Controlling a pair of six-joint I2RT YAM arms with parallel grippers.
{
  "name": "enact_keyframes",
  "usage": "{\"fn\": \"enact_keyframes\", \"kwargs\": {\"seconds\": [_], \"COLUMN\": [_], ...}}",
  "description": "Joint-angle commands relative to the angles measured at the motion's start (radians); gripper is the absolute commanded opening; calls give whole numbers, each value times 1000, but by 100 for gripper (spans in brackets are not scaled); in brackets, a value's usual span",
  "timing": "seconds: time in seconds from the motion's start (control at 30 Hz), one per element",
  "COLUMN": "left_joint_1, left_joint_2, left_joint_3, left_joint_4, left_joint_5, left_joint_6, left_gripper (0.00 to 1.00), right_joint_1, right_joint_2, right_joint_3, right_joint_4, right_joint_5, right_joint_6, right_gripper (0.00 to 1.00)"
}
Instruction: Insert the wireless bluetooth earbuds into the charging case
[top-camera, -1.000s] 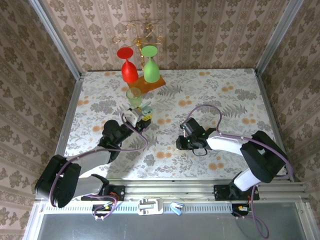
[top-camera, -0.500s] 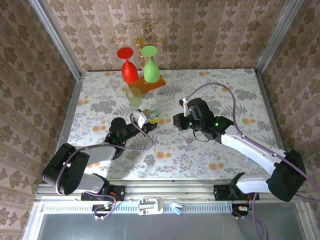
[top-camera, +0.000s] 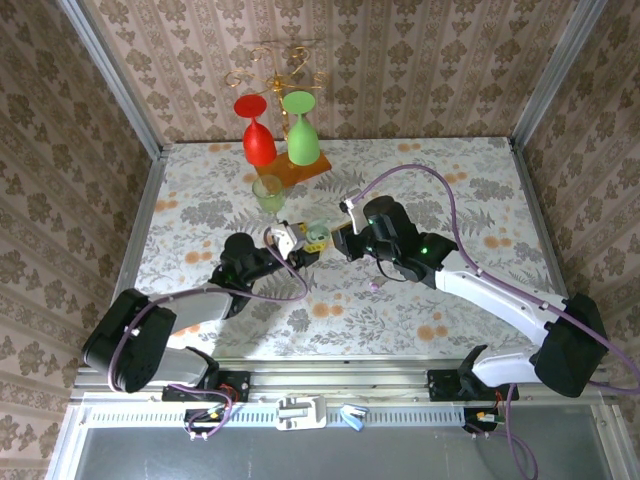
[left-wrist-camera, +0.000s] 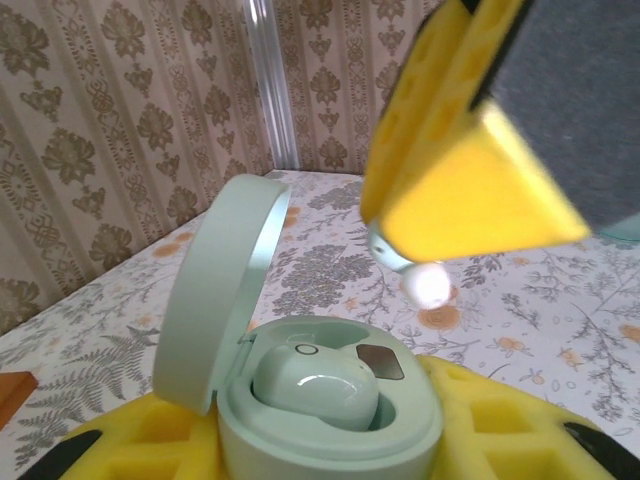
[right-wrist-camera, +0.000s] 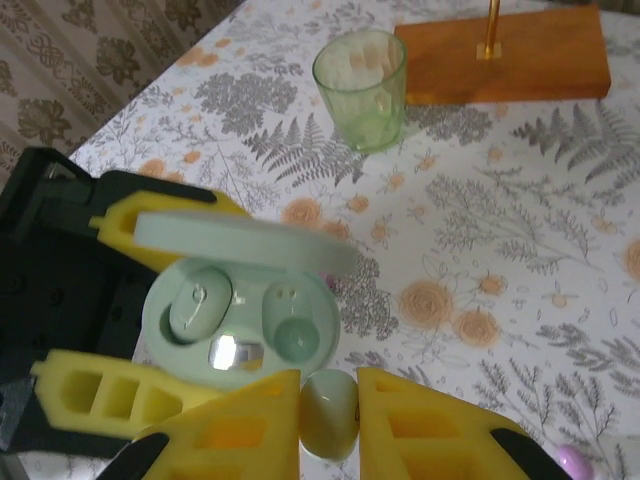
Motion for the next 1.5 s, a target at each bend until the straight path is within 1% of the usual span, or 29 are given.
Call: {"fn": "enact_keyframes", "kwargs": {"seconds": [0.0,0.1,0.13,0.17,0.23,0.43,0.47,0.57,1.0,1.27,1.47], "left_joint_1": [-4,-4,-4,-4,-4,-4,-3,-4,-5,-5,-5], "left_joint_2": [-28,-28,-28,-29,-32,-51,-49,-49,-41,-38,-25], "left_joint_3": [27,29,29,28,24,20,21,21,30,33,39], "left_joint_4": [-17,-16,-14,-7,7,5,7,13,17,17,32], "left_joint_5": [54,73,72,104,107,86,56,37,33,27,34], "left_joint_6": [-9,-13,-19,-24,-33,-38,-42,-52,-63,-63,-65], "left_gripper": [15,15,15,15,15,16,16,16,16,16,16], "right_joint_1": [6,7,6,6,6,7,8,8,8,15,24], "right_joint_2": [-14,-10,-5,0,9,16,18,16,34,27,54], "right_joint_3": [-7,-21,-20,-20,-16,-24,-26,-34,-40,-34,-5], "right_joint_4": [79,120,124,128,129,124,121,121,128,72,40], "right_joint_5": [32,38,37,37,38,23,23,16,-44,-5,-19], "right_joint_6": [-44,-37,-38,-38,-44,-43,-43,-38,-41,-96,-126], "right_gripper": [17,17,17,17,17,17,17,17,17,18,19]}}
